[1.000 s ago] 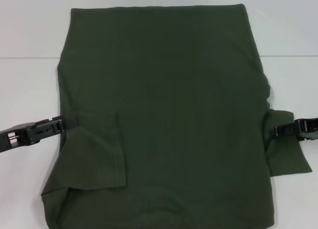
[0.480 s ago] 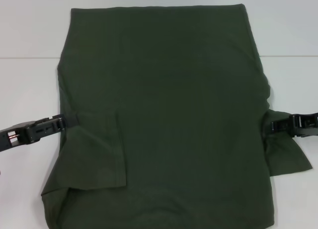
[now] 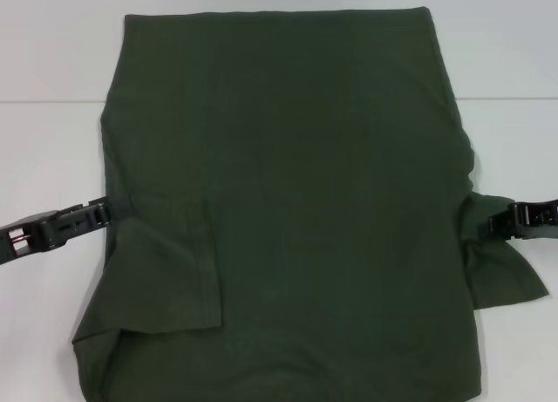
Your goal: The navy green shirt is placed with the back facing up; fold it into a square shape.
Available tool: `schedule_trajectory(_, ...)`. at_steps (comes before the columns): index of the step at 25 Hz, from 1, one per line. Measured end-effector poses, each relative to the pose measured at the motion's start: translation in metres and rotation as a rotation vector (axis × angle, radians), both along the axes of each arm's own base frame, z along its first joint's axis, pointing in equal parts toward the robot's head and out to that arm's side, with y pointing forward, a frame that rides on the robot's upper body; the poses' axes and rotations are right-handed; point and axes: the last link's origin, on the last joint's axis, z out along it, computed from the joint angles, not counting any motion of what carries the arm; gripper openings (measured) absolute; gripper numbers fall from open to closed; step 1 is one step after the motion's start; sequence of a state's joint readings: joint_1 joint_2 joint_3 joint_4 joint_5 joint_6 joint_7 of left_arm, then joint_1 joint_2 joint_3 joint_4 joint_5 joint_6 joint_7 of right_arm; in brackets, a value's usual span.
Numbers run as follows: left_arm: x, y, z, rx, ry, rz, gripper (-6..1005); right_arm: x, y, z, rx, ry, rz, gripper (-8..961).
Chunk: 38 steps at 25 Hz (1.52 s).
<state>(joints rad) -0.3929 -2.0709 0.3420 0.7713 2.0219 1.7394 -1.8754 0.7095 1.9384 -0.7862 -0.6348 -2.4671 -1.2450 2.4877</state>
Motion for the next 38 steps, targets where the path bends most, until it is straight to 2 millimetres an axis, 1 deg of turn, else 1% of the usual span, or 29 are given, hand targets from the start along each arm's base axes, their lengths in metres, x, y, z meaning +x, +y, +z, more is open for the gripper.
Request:
schedule_trajectory(9, 0.001, 0.0, 0.001, 0.005, -0.012, -0.001, 834, 0.006, -0.002, 0.003, -0.005, -0.032, -0.001, 192)
schedule_trajectory(14, 0.001, -0.001, 0.0, 0.005, -0.025, -0.001, 833, 0.012, -0.002, 0.003, -0.008, -0.091, 0.009, 12)
schedule_trajectory(17, 0.001, -0.005, 0.004, 0.018, -0.05, -0.006, 833, 0.017, -0.003, 0.008, 0.013, -0.101, 0.008, 8)
schedule_trajectory(22, 0.0, -0.013, 0.014, 0.06, -0.103, -0.011, 832, 0.017, -0.001, 0.029, 0.058, -0.098, 0.01, 5)
schedule_trajectory(27, 0.003, -0.021, 0.023, 0.091, -0.167, -0.036, 831, 0.018, 0.001, 0.045, 0.085, -0.096, -0.004, 6)
schedule_trajectory(38, -0.003, -0.028, 0.028, 0.103, -0.195, 0.002, 829, 0.024, 0.005, 0.069, 0.145, -0.093, -0.046, 5)
